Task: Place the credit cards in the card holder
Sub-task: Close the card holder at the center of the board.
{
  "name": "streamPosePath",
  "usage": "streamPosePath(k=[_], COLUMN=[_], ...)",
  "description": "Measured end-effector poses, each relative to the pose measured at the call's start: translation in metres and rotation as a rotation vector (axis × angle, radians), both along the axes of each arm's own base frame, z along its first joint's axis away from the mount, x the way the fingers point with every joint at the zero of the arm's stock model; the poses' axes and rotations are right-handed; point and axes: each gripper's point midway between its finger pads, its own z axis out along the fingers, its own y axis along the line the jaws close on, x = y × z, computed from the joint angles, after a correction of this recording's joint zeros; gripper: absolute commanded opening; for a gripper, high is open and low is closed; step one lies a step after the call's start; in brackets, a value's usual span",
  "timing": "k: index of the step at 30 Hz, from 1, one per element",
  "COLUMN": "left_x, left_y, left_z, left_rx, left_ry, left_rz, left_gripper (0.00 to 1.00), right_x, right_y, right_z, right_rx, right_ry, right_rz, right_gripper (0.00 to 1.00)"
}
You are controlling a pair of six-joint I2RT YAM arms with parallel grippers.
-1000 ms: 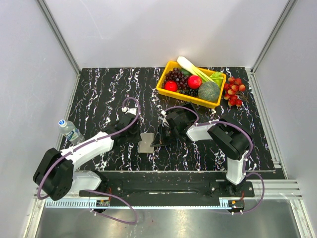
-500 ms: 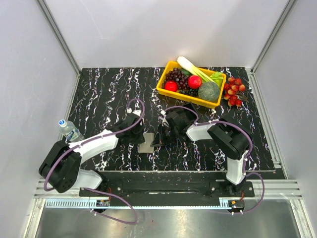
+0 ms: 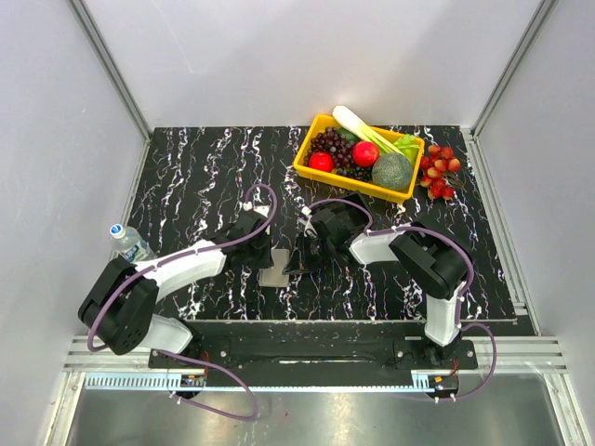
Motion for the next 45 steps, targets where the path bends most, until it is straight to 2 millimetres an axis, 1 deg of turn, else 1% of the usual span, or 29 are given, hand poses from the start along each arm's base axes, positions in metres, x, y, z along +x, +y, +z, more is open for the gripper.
streamPosePath(k=[9,19,35,45], left_x=[-0.0007,-0.0084,-0.009,-0.006], left_y=[-0.0009,-0.0006,-0.0026,-0.0033], left_z=[0.0,0.0008,-0.0009,0.0007], left_rx=[0.031,0.057,0.062,0.06], left_ry=[-0.001,0.018,0.028,0.015], left_rz=[-0.046,-0.092,-0.09,-0.065], left_gripper=[0.0,0.0,0.0,0.0], right_x=[0.0,0.0001,0.0,0.0001], right_y=[-0.0001,0.0001,0.0,0.0], right_z=[-0.0005,-0.0003,-0.0006,-0.0007], right_rx=[-0.001,-0.003,-0.004,-0.004], right_ry=[-0.001,0.0,0.0,-0.001], right_rz=[0.001,0.002,0.003,0.005], right_gripper=[0.11,0.11,0.11,0.12])
